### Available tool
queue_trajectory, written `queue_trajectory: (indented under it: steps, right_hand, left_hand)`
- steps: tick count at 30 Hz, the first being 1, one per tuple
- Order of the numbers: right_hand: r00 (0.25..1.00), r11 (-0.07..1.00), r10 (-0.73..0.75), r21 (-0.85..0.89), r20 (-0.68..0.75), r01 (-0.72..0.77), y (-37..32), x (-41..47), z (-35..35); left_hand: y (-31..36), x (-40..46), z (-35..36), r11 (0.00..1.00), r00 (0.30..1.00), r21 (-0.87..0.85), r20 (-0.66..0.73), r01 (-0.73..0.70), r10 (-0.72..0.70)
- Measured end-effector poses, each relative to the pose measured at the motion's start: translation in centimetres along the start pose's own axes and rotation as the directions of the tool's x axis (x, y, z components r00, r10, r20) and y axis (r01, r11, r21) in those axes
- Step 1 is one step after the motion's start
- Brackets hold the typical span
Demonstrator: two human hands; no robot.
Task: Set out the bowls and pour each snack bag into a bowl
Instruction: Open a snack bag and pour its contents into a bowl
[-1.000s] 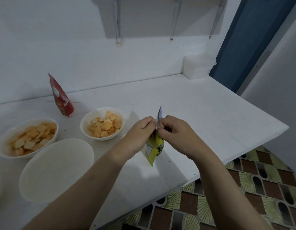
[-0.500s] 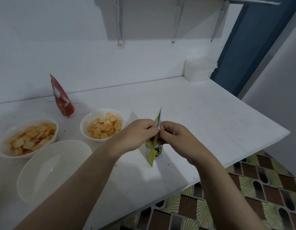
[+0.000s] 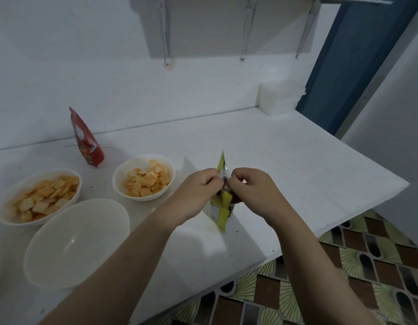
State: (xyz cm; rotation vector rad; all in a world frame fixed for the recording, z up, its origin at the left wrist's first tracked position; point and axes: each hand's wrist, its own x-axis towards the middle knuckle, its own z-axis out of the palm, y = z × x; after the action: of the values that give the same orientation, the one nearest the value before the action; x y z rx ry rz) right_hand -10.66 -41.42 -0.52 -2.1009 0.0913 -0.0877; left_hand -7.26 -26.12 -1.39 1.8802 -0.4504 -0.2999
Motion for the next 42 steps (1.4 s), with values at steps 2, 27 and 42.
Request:
queue_trajectory:
  steps: [2,27,42]
  right_hand:
    - [0.994,0.995,0.081,-0.048,-0.071,-0.084,0.1,0.3,-0.4]
    - [0.854,0.899,-0.392,-0.34,-0.342,0.276,-4.4,-1.2,-0.2]
    - [0.856,0.809,-0.511,-0.377,-0.072,0.451,-13.4,-1.9,4.3]
  left_hand:
    - [-0.3,0.0,-0.1,0.999,1.0,-0.043,-0.021,0.013,-0.014]
    - [-4.8,2.9,-1.2,0.769,0.847,-0.495,-0.112,0.406,-0.519]
    - [-4.4,-2.0,-10.7,0.501,0.822,-0.864,-0.312,-0.037,-0.476]
